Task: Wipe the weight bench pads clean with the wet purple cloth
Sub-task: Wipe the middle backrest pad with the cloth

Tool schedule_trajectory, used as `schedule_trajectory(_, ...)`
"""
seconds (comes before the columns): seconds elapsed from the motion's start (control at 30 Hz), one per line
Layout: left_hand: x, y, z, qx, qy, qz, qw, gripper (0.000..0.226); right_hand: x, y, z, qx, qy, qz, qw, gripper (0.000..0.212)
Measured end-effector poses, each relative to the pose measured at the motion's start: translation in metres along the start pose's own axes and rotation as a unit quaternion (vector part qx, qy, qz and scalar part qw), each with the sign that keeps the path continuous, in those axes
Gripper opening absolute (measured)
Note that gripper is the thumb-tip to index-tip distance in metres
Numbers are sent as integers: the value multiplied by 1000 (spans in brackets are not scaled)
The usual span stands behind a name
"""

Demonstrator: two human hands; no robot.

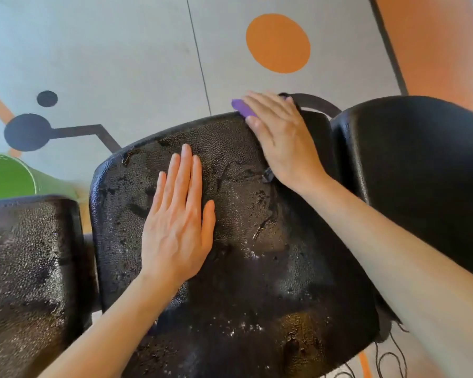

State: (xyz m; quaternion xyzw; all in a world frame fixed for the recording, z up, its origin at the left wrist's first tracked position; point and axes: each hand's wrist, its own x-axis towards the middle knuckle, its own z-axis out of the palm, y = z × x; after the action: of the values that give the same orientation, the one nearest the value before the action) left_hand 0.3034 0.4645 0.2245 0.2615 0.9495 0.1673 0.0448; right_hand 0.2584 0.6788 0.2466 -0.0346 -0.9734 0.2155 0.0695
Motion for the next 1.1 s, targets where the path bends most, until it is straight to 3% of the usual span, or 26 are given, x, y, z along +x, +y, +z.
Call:
schedule_trajectory(0.1,-1,0,0,-5,3,0,1000,64,-10,21,-16,32,55,204,977,42)
schedule_trajectory(0.13,-1,0,0,-4,4,-2,1000,64,-3,5,-6,13,59,195,979,43)
schedule_trajectory(0.23,-1,1,1,3,5,-3,1000,64,15,-41,25,12,-3,-17,1000,40)
schedule_trajectory(0.3,-1,0,1,1,4,-3,1000,64,14,-32,18,19,-56,-78,995,40)
schedule_trajectory(0.5,-1,0,2,-12,15,2,1000,64,0,33,-17,89,39,172,980,40)
schedule_trajectory(0.6,-1,-1,3,-13,19,3,1000,64,-16,19,-11,106,32,133,985,43)
schedule_trajectory(0.7,-2,-1,3,-10,20,5,1000,64,-105,1,-8,50,8,66,997,46)
schedule_trajectory(0.83,-1,0,3,-7,21,2,1000,64,-202,-21,-13,2,-37,87,996,49)
schedule_trajectory(1.0,-1,1,3,3,23,-2,1000,63,-77,-7,0,-49,-4,93,994,54)
schedule_trajectory(1.1,-1,2,4,-1,29,-2,1000,63,-86,-2,3,-45,5,79,996,51)
